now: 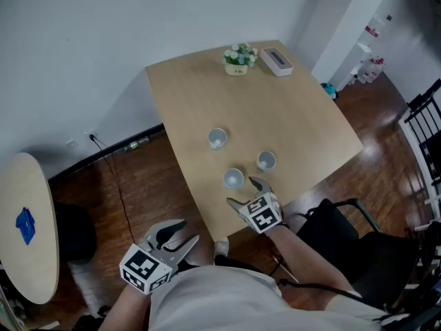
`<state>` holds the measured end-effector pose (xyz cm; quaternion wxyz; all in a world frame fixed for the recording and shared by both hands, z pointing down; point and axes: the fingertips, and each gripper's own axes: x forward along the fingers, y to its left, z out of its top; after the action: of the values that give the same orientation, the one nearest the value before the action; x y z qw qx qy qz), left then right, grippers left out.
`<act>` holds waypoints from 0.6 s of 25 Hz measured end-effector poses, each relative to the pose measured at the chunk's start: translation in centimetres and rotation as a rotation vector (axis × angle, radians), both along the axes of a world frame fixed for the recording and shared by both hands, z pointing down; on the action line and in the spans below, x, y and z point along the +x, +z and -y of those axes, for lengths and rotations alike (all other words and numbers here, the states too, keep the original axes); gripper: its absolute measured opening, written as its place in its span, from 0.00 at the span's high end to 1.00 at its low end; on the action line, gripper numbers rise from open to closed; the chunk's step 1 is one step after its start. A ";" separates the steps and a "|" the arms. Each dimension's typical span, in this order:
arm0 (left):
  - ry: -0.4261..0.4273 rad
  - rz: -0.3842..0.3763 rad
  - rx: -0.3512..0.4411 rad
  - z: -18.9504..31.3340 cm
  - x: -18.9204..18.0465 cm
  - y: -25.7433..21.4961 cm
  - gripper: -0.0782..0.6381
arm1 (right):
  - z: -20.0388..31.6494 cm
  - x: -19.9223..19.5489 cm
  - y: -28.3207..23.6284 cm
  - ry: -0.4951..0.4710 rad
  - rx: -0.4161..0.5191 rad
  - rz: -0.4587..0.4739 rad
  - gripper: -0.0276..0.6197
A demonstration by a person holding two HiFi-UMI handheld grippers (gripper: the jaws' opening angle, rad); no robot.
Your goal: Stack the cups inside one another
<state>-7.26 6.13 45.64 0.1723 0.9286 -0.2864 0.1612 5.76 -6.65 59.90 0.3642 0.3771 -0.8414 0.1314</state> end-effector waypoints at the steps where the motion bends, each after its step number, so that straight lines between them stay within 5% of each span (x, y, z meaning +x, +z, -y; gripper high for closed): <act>1: -0.007 -0.006 0.003 0.4 0.5 -0.3 0.64 | 0.9 0.1 0.6 -0.007 -0.009 -0.001 0.32; 10: -0.076 0.034 -0.006 3.0 -0.2 -1.1 0.64 | 5.0 -0.1 6.7 -0.051 -0.094 -0.038 0.32; 15: -0.090 0.034 -0.013 4.1 -1.3 -1.1 0.64 | 5.0 0.0 4.1 -0.038 -0.062 0.003 0.38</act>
<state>-8.60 2.00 44.57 0.1807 0.9108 -0.3297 0.1707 5.75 -11.65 63.97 0.3766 0.3495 -0.8445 0.1509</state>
